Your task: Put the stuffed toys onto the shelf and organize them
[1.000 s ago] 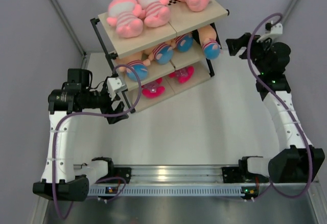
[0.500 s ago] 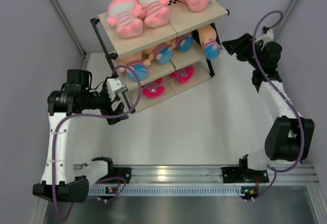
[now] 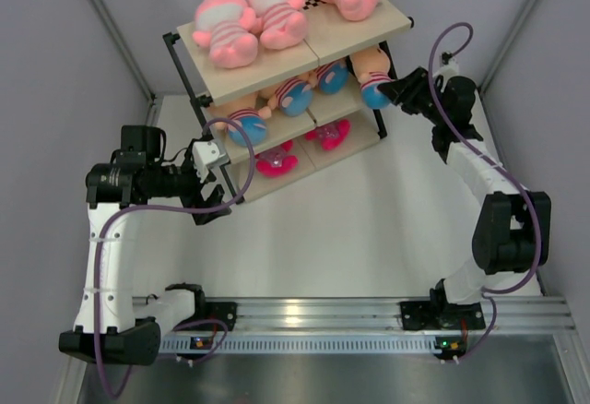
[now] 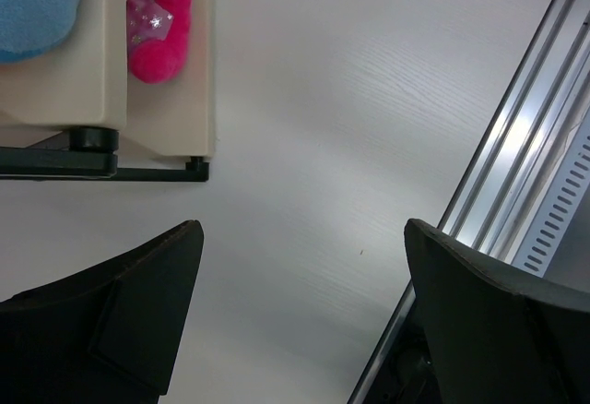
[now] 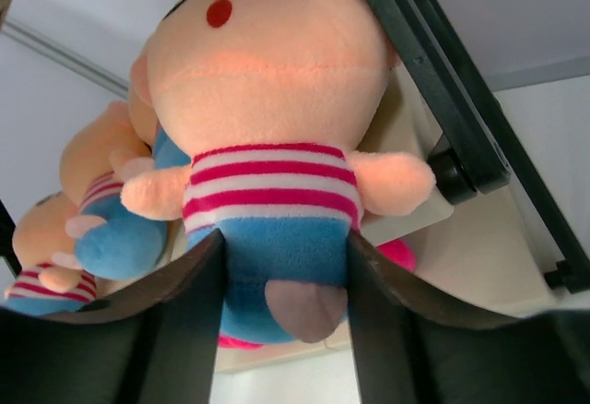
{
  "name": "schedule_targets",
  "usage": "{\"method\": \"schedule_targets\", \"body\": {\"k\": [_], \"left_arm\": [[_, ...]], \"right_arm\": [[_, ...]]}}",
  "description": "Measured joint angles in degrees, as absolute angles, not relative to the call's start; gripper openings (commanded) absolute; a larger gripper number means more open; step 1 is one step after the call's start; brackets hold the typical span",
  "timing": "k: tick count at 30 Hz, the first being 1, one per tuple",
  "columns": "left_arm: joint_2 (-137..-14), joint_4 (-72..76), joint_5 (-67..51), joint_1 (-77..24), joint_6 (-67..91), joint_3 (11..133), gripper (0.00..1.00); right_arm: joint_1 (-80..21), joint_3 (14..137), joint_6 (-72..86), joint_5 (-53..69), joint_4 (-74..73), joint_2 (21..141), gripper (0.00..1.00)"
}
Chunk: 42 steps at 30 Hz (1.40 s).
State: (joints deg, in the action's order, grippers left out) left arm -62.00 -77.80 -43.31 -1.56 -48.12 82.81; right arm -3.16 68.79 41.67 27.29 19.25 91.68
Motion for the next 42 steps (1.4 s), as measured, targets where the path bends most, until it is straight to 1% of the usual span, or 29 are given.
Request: {"method": "schedule_targets", "body": {"k": [1,2,4,5,7,8,9,15,19,22,30,36,42], "left_arm": [[-62.0,-77.8,-43.2,-1.6,-48.1,82.8,0.97],[-62.0,-77.8,-43.2,-1.6,-48.1,82.8,0.97],[-62.0,-77.8,-43.0,-1.6,-48.1,82.8,0.97],[-62.0,-77.8,-43.0,-1.6,-48.1,82.8,0.97],[-62.0,-77.8,-43.0,-1.6,-48.1,82.8,0.97],[-62.0,-77.8,-43.0,-1.6,-48.1,82.8,0.97],[-62.0,-77.8,-43.0,-1.6,-48.1,82.8,0.97],[-62.0,-77.8,-42.6,-1.6,-48.1,82.8,0.96],[-62.0,-77.8,-42.6,-1.6,-48.1,82.8,0.96],[-62.0,-77.8,-42.5,-1.6,-48.1,82.8,0.96],[-62.0,-77.8,-42.5,-1.6,-48.1,82.8,0.97],[-62.0,-77.8,-42.1,-1.6,-48.1,82.8,0.97],[-62.0,-77.8,-41.5,-1.6,-48.1,82.5,0.97]], "right_arm": [[-3.2,68.8,41.8,27.3,19.3,91.7,0.42],[-3.3,68.8,42.0,27.2,19.3,91.7,0.34],[-3.3,68.8,42.1,27.0,19.3,91.7,0.24],[-3.3,68.8,42.2,27.0,19.3,91.7,0.16],[-3.4,68.8,42.2,27.0,19.3,91.7,0.08],[-3.4,68.8,42.2,26.9,19.3,91.7,0.02],[-3.4,68.8,42.1,26.8,19.3,91.7,0.00],[-4.5,69.8,36.8,22.0,15.2,89.8,0.00],[-8.5,72.9,26.9,13.1,9.3,86.6,0.00],[-11.9,75.3,19.7,6.5,7.4,85.1,0.00],[-16.9,77.1,7.0,-5.2,5.9,84.5,0.00],[-20.6,79.6,-2.6,-9.9,6.9,87.3,0.00],[-23.3,79.6,-11.0,-14.0,10.9,89.7,0.00]]}}
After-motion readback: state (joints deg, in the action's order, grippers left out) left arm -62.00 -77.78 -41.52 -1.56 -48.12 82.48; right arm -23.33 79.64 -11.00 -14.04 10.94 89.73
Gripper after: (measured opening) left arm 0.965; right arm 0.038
